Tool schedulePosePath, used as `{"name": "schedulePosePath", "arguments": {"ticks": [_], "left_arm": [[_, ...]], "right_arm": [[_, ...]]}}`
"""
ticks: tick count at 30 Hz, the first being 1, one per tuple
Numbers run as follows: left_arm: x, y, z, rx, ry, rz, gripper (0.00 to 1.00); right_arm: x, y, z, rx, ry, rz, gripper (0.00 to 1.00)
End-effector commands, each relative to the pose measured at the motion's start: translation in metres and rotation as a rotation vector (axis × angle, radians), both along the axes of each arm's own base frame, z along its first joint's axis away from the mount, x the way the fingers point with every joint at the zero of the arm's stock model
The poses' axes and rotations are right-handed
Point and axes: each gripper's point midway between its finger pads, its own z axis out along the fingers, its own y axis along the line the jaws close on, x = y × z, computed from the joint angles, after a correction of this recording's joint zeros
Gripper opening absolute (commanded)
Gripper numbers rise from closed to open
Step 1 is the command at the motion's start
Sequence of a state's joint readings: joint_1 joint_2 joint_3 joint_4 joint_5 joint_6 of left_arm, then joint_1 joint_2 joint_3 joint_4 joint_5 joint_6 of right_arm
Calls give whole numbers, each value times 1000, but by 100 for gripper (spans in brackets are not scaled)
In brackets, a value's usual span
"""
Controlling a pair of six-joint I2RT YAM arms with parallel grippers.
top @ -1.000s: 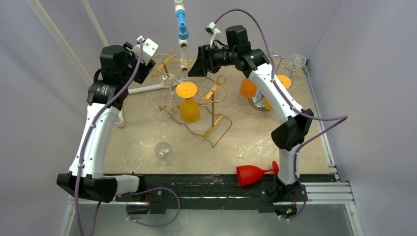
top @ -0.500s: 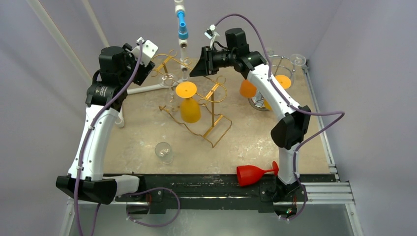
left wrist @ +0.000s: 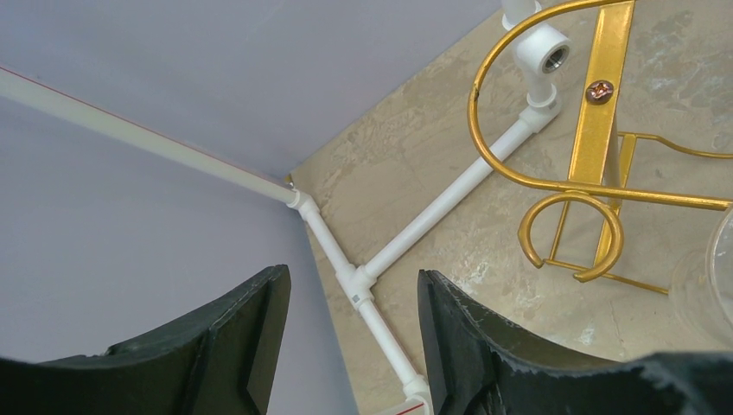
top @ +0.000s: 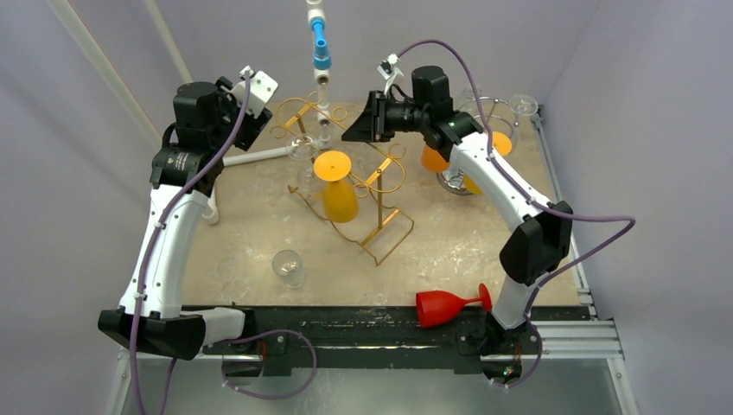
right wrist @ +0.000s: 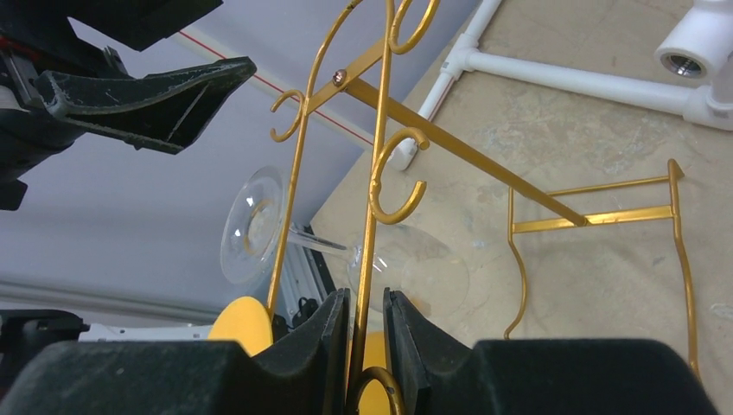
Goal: Place the wine glass upside down on the wine glass rack
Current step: Adjust the wine rack at the center of the board.
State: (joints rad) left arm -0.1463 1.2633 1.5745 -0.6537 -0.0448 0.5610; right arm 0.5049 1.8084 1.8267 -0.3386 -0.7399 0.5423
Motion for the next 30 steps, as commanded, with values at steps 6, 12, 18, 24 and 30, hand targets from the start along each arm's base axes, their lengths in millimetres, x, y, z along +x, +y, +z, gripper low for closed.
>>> {"name": "schedulePosePath", "arguments": {"ticks": [6,12,18,24,30], "left_arm": [[-11,-5,14,-48,-40,-17,59],[-14,-8,7,-74,-19,-21,59],[-17,-15,-6,-99,9,-47,59],[-17,-17,-9,-115,13,-52,58],[-20,-20,-8,-138,18,-62,58]], "right_arm": [[10,-14,6,107,-3,-156,2],[13,-22,6,155,5,-242,1],[13,-32,2,182,22,-323,0],[12,-44,-2,200,26,-403,0],[21,-59,-5,211,15,-522,0]]}}
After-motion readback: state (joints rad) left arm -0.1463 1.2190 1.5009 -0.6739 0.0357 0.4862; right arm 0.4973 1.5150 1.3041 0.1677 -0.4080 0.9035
